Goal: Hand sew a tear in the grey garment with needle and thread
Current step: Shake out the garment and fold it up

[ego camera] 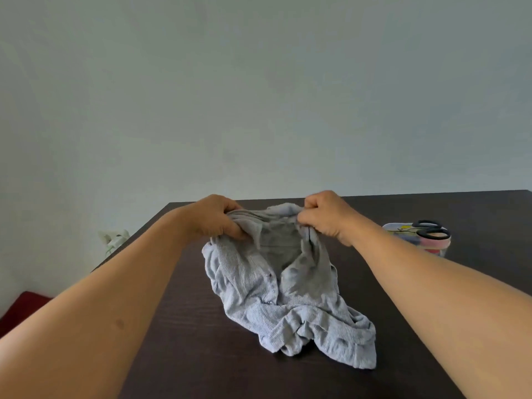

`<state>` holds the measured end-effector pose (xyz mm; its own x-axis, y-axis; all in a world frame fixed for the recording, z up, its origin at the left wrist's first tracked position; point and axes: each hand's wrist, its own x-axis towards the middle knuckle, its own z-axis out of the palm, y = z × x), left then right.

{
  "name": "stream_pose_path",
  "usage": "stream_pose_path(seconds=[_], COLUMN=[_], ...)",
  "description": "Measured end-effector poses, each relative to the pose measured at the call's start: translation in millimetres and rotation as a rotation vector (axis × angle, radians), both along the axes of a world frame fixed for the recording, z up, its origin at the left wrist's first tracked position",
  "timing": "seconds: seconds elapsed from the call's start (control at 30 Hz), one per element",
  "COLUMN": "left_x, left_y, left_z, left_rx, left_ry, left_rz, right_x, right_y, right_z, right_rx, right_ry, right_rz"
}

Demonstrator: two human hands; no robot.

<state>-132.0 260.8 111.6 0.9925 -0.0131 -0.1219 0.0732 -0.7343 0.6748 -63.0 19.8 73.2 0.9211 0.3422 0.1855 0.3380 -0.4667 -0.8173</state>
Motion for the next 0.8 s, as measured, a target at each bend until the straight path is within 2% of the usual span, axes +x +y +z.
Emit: stream_pose_path(seconds=[0.07, 0.13, 0.2, 0.33, 0.4, 0.5, 0.6, 0.7, 0.77, 0.8], left_x=[0, 1, 3, -1, -4, -11, -12, -12, -12, -10], left_y=[0, 0, -4, -10, -9, -3, 8, 16, 15, 13], left_z=[-3, -8, -11, -12, -13, -19, -27, -30, -28, -27], left_rx=[0.227, 0.337, 0.273, -0.040, 0.009, 0.153, 0.185, 0.320, 0.342, 0.296], left_ry=[-0.057, -0.076, -0.094, -0.090, -0.112, -0.141, -0.124, -0.127, -0.130, -0.131], left_rz=[0.083, 0.117, 0.083, 0.101, 0.105, 0.096, 0.121, 0.093, 0.077, 0.076], right_x=[2, 2, 0, 2, 5, 11, 19, 23, 27, 29], right_y=[0, 3, 7, 11, 12, 15, 13, 8, 10, 14], right_z=[7, 13, 16, 22, 24, 22, 16, 13, 12, 11], right_rx=[0.097, 0.125, 0.132, 0.222, 0.319, 0.340, 0.234, -0.105, -0.171, -0.135], right_ry=[0.009, 0.004, -0.028, 0.040, 0.094, 0.087, -0.018, -0.144, -0.085, -0.012], right_rz=[-0.033, -0.046, -0.051, -0.092, -0.150, -0.245, -0.290, -0.309, -0.275, -0.250])
